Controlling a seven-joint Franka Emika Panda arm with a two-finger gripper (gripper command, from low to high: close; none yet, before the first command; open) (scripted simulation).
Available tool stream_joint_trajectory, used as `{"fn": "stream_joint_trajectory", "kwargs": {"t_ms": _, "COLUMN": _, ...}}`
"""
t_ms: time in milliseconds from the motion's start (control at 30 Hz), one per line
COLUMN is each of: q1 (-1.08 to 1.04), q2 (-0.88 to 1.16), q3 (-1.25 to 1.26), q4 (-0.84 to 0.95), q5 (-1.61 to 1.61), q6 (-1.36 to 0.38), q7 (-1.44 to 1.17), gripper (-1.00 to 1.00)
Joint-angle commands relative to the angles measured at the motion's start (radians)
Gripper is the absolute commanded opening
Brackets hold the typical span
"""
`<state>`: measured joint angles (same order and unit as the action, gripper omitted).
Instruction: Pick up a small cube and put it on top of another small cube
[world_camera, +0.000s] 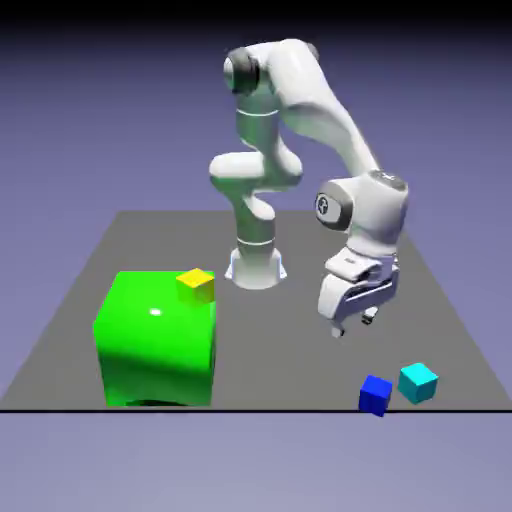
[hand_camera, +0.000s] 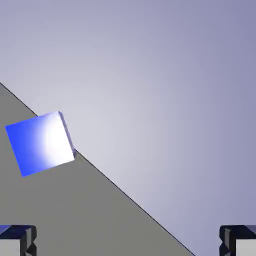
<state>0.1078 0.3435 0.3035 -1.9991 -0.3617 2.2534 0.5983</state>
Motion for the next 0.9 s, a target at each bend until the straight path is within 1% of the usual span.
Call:
{"fn": "stream_joint_trajectory", "kwargs": {"t_ms": 0, "q1": 0.004, "q2": 0.036, "q3": 0.012, "q4": 0.032, "q5": -0.014, "q6": -0.031, "q7": -0.006, "gripper": 0.00}}
{"fn": "stream_joint_trajectory", "kwargs": {"t_ms": 333, "q1": 0.041, "q2": 0.393, "q3": 0.131, "q4": 0.349, "q5": -0.156, "q6": -0.337, "q7": -0.061, "gripper": 0.00}}
{"fn": "stream_joint_trajectory", "kwargs": {"t_ms": 367, "q1": 0.041, "q2": 0.393, "q3": 0.131, "q4": 0.349, "q5": -0.156, "q6": -0.338, "q7": -0.061, "gripper": 0.00}}
{"fn": "stream_joint_trajectory", "kwargs": {"t_ms": 467, "q1": 0.039, "q2": 0.475, "q3": 0.091, "q4": 0.301, "q5": -0.208, "q6": -0.213, "q7": -0.028, "gripper": 0.00}}
{"fn": "stream_joint_trajectory", "kwargs": {"t_ms": 500, "q1": 0.039, "q2": 0.475, "q3": 0.091, "q4": 0.301, "q5": -0.208, "q6": -0.213, "q7": -0.028, "gripper": -1.00}}
{"fn": "stream_joint_trajectory", "kwargs": {"t_ms": 533, "q1": 0.039, "q2": 0.475, "q3": 0.091, "q4": 0.301, "q5": -0.208, "q6": -0.213, "q7": -0.028, "gripper": -1.00}}
{"fn": "stream_joint_trajectory", "kwargs": {"t_ms": 633, "q1": 0.039, "q2": 0.388, "q3": 0.126, "q4": 0.347, "q5": -0.151, "q6": -0.340, "q7": -0.058, "gripper": -1.00}}
{"fn": "stream_joint_trajectory", "kwargs": {"t_ms": 867, "q1": -0.075, "q2": 0.135, "q3": -0.095, "q4": 0.265, "q5": 0.074, "q6": -0.483, "q7": 0.101, "gripper": -1.00}}
